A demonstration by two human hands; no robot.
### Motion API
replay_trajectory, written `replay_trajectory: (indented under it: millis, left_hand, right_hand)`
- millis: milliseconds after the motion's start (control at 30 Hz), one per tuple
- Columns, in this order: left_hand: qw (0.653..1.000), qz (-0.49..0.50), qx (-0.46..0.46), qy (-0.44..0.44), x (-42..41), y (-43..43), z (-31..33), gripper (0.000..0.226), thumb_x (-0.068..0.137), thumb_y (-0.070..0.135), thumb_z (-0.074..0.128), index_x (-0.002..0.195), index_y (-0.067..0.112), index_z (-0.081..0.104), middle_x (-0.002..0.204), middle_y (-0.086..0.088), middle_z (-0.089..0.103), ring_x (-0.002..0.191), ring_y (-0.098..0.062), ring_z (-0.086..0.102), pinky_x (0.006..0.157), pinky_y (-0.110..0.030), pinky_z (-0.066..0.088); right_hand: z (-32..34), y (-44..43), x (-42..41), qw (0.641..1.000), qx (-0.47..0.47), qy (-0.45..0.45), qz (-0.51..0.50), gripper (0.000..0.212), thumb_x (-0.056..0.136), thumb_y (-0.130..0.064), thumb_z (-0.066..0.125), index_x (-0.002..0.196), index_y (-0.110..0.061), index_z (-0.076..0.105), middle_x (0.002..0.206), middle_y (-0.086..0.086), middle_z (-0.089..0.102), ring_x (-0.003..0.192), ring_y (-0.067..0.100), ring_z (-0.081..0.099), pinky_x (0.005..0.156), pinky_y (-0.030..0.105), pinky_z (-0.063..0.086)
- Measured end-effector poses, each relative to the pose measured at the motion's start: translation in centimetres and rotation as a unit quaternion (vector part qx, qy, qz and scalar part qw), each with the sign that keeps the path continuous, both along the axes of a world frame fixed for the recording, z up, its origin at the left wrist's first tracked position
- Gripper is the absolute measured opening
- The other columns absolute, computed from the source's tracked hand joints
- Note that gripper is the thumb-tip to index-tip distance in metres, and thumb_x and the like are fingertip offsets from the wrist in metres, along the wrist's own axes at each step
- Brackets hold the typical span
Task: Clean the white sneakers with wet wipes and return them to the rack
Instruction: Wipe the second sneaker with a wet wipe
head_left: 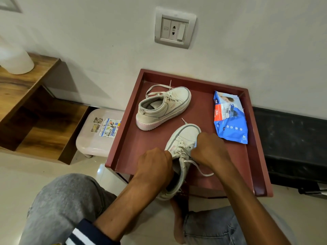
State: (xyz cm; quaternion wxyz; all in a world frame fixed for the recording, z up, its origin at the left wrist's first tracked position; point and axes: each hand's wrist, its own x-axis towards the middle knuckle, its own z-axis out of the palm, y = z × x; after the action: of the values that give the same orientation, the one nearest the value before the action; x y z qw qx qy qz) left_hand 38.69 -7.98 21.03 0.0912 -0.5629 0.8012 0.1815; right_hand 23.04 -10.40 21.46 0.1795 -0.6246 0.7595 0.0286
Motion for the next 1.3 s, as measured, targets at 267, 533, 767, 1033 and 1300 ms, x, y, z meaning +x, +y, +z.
replay_trajectory:
  millis: [267,533,767,1033,1300]
  left_hand:
    - [1.0,-0.024,0.016,0.001,0.2,-0.7,0.0,0.019,0.099,0.021,0.052,0.106,0.008,0.064,0.08,-0.002,0.046,0.085,-0.026,0.064,0.068,-0.032,0.046]
    - [0.999,-0.022,0.026,0.011,0.3,-0.7,0.1,0.012,0.097,0.02,0.055,0.087,0.014,0.054,0.068,0.001,0.039,0.071,-0.021,0.051,0.065,-0.03,0.043]
    - [1.0,-0.013,0.009,-0.023,0.0,-0.2,-0.1,0.024,0.101,0.022,0.051,0.116,0.007,0.063,0.103,-0.01,0.063,0.094,-0.026,0.064,0.069,-0.03,0.04]
    - [1.0,-0.002,-0.007,-0.03,-0.1,0.0,0.0,0.022,0.1,0.021,0.05,0.114,0.008,0.061,0.107,-0.009,0.063,0.09,-0.026,0.06,0.068,-0.031,0.04]
    - [0.999,-0.018,-0.023,-0.044,-0.3,0.2,-0.3,0.024,0.103,0.017,0.046,0.12,0.011,0.061,0.11,-0.008,0.065,0.098,-0.026,0.064,0.072,-0.03,0.04]
  right_hand:
    - [-1.5,-1.0,0.0,0.997,-0.072,0.0,-0.025,0.007,0.081,-0.01,0.059,0.085,-0.005,0.063,0.09,0.016,0.066,0.087,0.036,0.063,0.061,0.03,0.038]
    - [-3.8,-6.0,-1.5,0.982,-0.174,-0.009,0.067,0.022,0.077,-0.001,0.053,0.088,-0.009,0.07,0.081,0.013,0.065,0.074,0.034,0.06,0.058,0.036,0.044]
    - [-4.4,-4.7,3.4,0.966,-0.156,0.079,0.191,0.038,0.088,0.002,0.046,0.08,-0.02,0.077,0.076,-0.004,0.065,0.075,0.017,0.064,0.071,0.032,0.046]
    - [-2.9,-5.5,-0.5,0.97,-0.082,0.006,0.23,0.037,0.086,-0.01,0.058,0.117,-0.027,0.069,0.111,0.007,0.069,0.111,0.036,0.057,0.087,0.043,0.052]
    - [-1.7,-5.3,3.9,0.942,0.082,-0.008,0.325,0.027,0.083,-0.011,0.065,0.105,-0.023,0.075,0.117,0.002,0.069,0.109,0.026,0.06,0.084,0.027,0.048]
